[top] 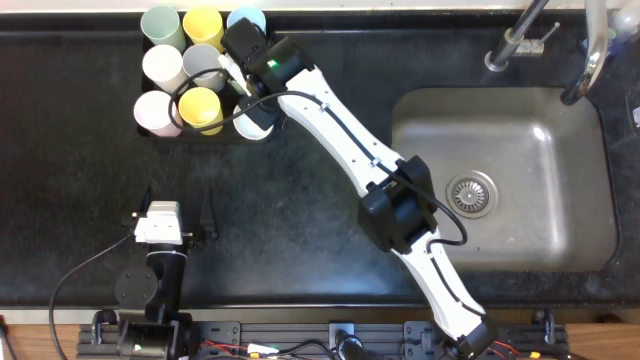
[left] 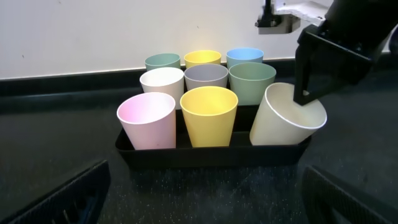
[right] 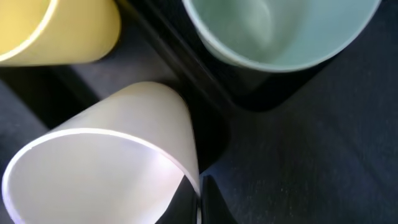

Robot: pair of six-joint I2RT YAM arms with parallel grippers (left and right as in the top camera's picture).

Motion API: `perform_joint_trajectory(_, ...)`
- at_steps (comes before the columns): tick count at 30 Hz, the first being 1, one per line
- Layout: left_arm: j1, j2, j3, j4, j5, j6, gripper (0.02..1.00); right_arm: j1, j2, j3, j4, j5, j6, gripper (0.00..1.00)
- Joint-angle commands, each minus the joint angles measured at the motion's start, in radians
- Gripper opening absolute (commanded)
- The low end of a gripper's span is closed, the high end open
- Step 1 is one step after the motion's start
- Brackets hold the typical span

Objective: Store Cups

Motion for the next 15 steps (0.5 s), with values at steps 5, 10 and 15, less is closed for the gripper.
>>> perform_joint_trajectory(5,-0.006,-0.01,-0.003,0.0,0.01,0.012,0.998,-0.002,0.016,0.03,0.021,0.024,-0.011,0.77)
perform_joint_trajectory(10,-0.006,-0.01,-0.003,0.0,0.01,0.012,0.998,-0.002,0.016,0.03,0.039,0.024,-0.011,0.996)
perform_joint_trajectory(15,-0.006,-0.01,-0.003,0.0,0.01,0.012,0.998,-0.002,0.015,0.032,0.047,0.025,-0.01,0.998)
